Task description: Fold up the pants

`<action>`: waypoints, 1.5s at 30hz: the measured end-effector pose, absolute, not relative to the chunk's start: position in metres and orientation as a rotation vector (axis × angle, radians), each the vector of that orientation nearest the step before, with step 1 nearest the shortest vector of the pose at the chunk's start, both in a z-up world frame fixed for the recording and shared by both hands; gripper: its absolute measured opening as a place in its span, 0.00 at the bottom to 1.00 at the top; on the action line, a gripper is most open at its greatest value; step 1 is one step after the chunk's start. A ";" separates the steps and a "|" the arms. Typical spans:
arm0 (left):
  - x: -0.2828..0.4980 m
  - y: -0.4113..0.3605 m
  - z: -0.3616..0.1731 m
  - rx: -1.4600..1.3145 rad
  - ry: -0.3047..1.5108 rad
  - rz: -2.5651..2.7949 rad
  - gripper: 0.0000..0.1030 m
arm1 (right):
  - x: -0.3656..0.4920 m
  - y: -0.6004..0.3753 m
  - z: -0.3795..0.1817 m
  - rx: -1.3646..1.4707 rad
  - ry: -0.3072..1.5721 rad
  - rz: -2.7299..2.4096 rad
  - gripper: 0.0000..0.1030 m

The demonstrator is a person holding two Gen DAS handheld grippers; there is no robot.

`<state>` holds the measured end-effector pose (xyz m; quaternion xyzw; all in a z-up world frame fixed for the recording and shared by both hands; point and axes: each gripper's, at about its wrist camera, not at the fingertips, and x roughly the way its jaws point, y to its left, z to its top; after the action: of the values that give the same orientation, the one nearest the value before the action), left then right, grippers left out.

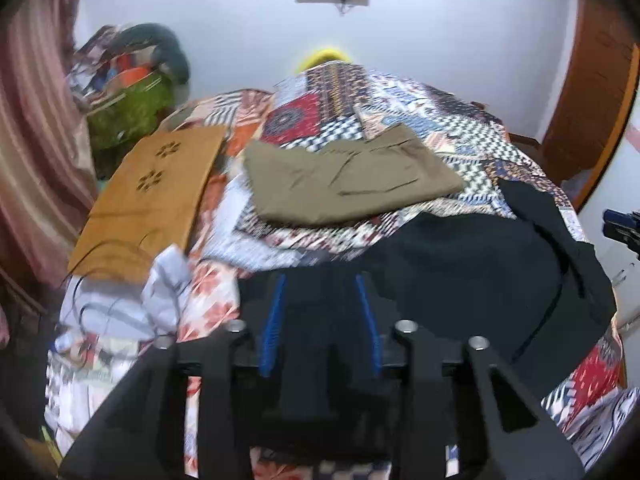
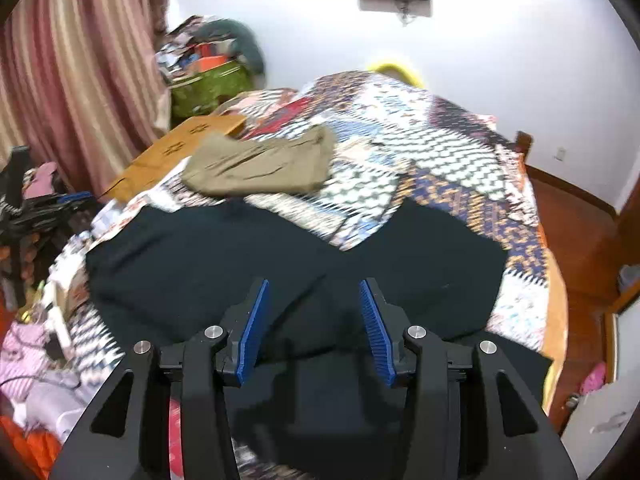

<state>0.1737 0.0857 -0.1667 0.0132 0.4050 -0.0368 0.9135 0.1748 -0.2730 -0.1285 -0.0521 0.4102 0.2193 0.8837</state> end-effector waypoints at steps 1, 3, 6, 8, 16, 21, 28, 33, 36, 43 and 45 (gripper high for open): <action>0.179 0.081 -0.165 0.032 0.828 -0.082 0.49 | 0.182 -0.277 -0.129 -0.105 0.854 0.440 0.42; 0.192 0.069 -0.163 0.041 0.812 -0.094 0.55 | 0.198 -0.284 -0.133 -0.094 0.858 0.409 0.42; 0.211 0.056 -0.163 0.038 0.806 -0.122 0.59 | 0.223 -0.294 -0.141 -0.076 0.873 0.369 0.45; 0.227 0.049 -0.168 0.031 0.819 -0.135 0.60 | 0.242 -0.298 -0.148 -0.069 0.884 0.346 0.51; 0.273 0.044 -0.199 -0.002 0.887 -0.112 0.61 | 0.309 -0.299 -0.184 -0.042 0.968 0.329 0.52; 0.287 0.045 -0.221 0.004 0.932 -0.093 0.61 | 0.350 -0.291 -0.215 -0.063 1.032 0.327 0.52; 0.296 0.045 -0.241 0.011 0.968 -0.090 0.61 | 0.380 -0.284 -0.243 -0.104 1.098 0.341 0.53; 0.299 0.043 -0.250 -0.003 0.988 -0.092 0.61 | 0.383 -0.283 -0.247 -0.143 1.107 0.333 0.30; 0.297 0.041 -0.248 -0.002 0.985 -0.093 0.61 | 0.382 -0.288 -0.245 -0.137 1.098 0.333 0.15; 0.282 0.032 -0.225 0.025 0.951 -0.114 0.61 | 0.362 -0.302 -0.217 -0.081 1.017 0.334 0.10; 0.276 0.026 -0.216 0.033 0.938 -0.124 0.61 | 0.346 -0.312 -0.195 -0.055 0.966 0.328 0.10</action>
<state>0.2761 0.0260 -0.2163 0.0161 0.4516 -0.0598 0.8900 0.3461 -0.3123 -0.1949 -0.0262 0.4621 0.1572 0.8724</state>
